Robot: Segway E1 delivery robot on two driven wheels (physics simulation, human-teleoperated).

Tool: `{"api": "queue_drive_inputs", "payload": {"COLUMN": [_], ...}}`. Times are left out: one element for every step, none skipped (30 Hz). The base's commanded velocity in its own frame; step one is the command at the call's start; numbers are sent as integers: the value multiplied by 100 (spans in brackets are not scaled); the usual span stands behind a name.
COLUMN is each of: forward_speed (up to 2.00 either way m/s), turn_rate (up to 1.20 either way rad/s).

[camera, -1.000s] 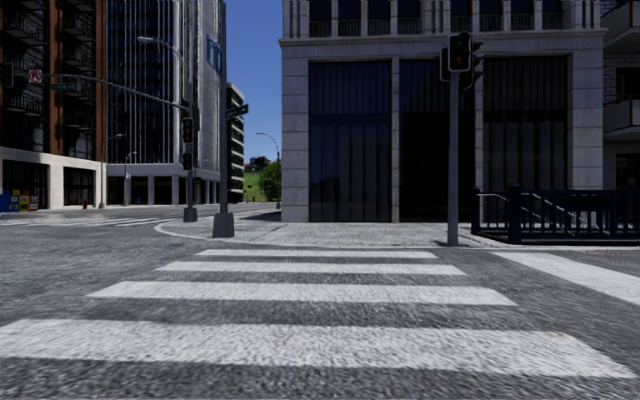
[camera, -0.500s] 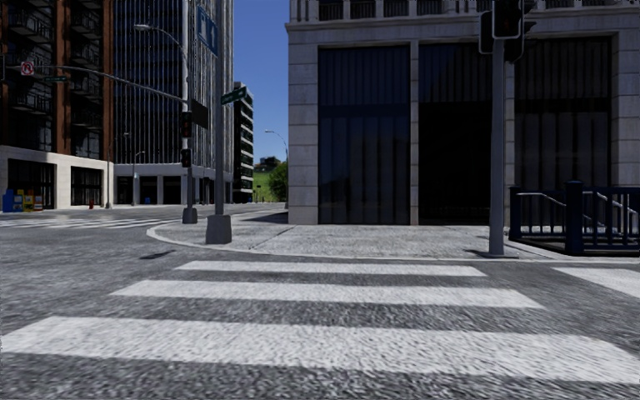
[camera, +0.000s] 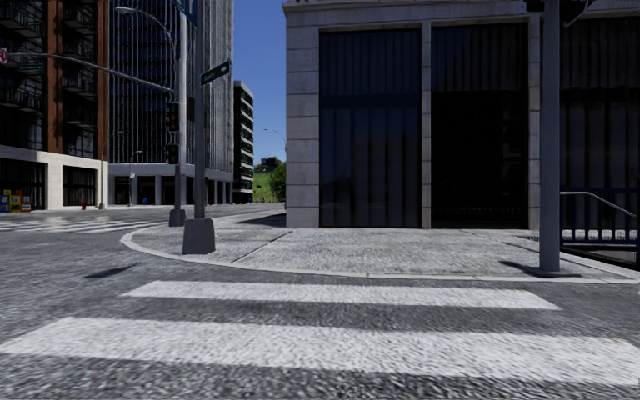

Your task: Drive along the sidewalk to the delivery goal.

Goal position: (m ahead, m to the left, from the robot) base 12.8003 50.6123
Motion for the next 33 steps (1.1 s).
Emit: {"api": "queue_drive_inputs", "payload": {"forward_speed": [200,200,200,200,200,200,200,200,200,200,200,200,200,200,200,200,200,200,200,200,200,200,200,200,200,200,200,200,200,200,200,200,200], "turn_rate": [0,0,0,0,0,0,0,0,0,0,0,0,0,0,0,0,0,0,0,0,0,0,0,0,0,0,0,0,0,0,0,0,0]}}
